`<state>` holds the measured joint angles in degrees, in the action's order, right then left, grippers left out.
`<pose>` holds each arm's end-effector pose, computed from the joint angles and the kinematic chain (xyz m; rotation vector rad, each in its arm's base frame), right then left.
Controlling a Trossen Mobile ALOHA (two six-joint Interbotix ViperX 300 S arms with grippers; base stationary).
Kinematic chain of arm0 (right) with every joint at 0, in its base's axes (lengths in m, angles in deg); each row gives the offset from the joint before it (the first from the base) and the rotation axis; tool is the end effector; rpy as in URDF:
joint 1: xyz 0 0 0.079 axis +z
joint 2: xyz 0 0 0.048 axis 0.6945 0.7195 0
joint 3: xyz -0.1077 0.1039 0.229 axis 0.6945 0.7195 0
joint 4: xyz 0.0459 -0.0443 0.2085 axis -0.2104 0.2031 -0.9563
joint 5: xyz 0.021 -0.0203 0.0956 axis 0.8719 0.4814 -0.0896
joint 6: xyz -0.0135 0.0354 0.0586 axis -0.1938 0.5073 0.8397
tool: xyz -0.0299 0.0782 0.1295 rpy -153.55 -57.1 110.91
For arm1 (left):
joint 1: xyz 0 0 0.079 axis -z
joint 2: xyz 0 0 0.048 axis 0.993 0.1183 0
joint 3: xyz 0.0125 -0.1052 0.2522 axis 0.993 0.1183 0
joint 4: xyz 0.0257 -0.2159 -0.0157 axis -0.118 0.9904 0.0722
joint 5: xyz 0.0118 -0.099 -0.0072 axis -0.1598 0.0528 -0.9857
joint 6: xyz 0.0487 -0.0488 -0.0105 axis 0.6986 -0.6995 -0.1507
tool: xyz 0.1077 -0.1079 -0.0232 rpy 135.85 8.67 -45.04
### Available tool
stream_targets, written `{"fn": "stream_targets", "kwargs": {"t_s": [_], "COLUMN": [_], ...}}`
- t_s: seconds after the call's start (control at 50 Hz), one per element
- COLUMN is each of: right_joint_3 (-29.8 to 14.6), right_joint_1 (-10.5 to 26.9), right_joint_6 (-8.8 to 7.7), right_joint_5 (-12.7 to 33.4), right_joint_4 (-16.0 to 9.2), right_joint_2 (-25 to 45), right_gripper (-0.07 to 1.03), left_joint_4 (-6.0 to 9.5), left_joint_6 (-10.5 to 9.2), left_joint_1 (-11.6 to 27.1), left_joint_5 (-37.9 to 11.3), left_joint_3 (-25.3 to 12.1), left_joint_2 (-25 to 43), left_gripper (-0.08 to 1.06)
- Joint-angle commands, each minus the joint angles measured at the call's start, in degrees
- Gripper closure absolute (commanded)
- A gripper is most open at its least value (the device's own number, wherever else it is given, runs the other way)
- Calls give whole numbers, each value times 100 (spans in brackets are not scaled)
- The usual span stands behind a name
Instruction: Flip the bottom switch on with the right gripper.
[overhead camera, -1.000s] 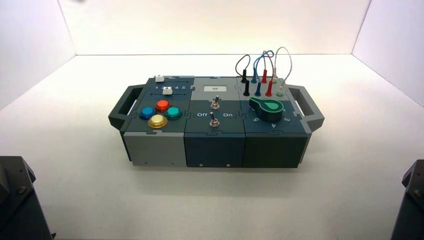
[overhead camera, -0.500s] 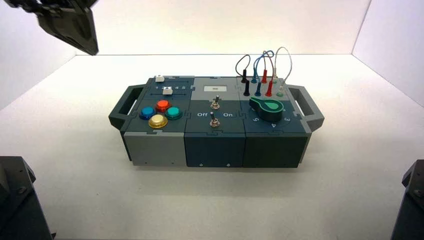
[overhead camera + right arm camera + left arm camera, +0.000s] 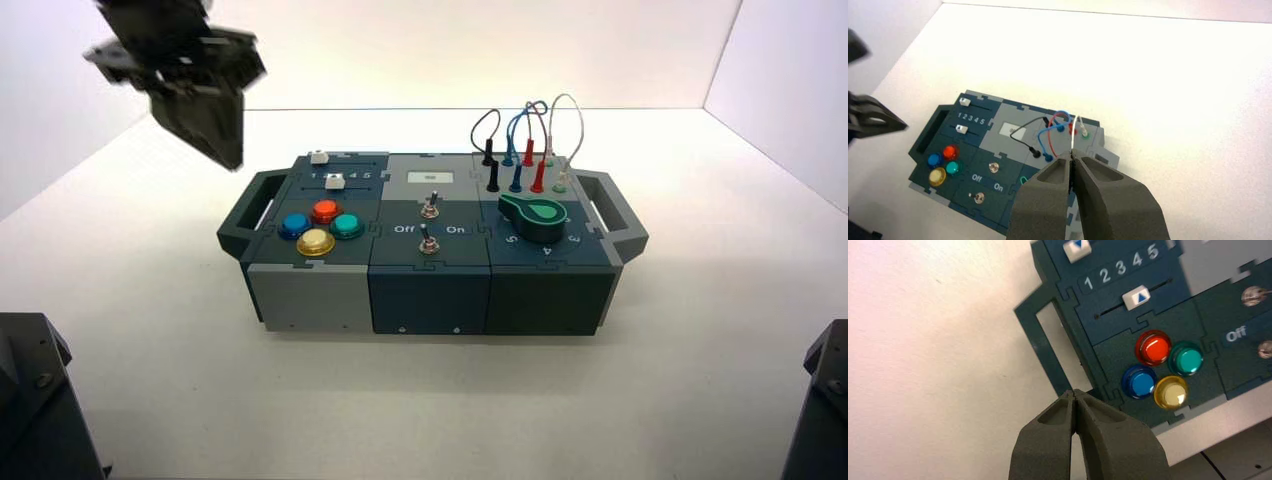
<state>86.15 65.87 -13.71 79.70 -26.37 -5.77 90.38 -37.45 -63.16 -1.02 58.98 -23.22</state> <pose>0.2900 0.1348 0.1613 0.0728 0.6993 0.3783 0.2604 -0.1189 -0.0219 0.2531 1.3559 -0.4446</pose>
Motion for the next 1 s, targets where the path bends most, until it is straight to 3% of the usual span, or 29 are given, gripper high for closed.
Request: {"fn": "stream_targets", "kwargs": {"t_s": [0.02, 0.32, 0.7, 1.0], "right_joint_3": [-290, -563, -765, -993], "right_joint_1": [79, 571, 1090, 1863], "right_joint_6": [9, 26, 44, 53], "right_joint_5": [-114, -105, -88, -35], "right_joint_4": [-26, -70, -413, -826], "right_joint_2": [185, 659, 1354, 1978], "right_gripper": [98, 98, 98, 98], "left_joint_4": [70, 79, 35, 0], "left_joint_6": [18, 9, 26, 35], "left_joint_1": [88, 88, 88, 88], "left_joint_5": [97, 264, 299, 299], "left_joint_3": [-264, -501, -659, -791], "left_joint_2": [272, 809, 1503, 1740], "left_gripper": [101, 101, 101, 101]}}
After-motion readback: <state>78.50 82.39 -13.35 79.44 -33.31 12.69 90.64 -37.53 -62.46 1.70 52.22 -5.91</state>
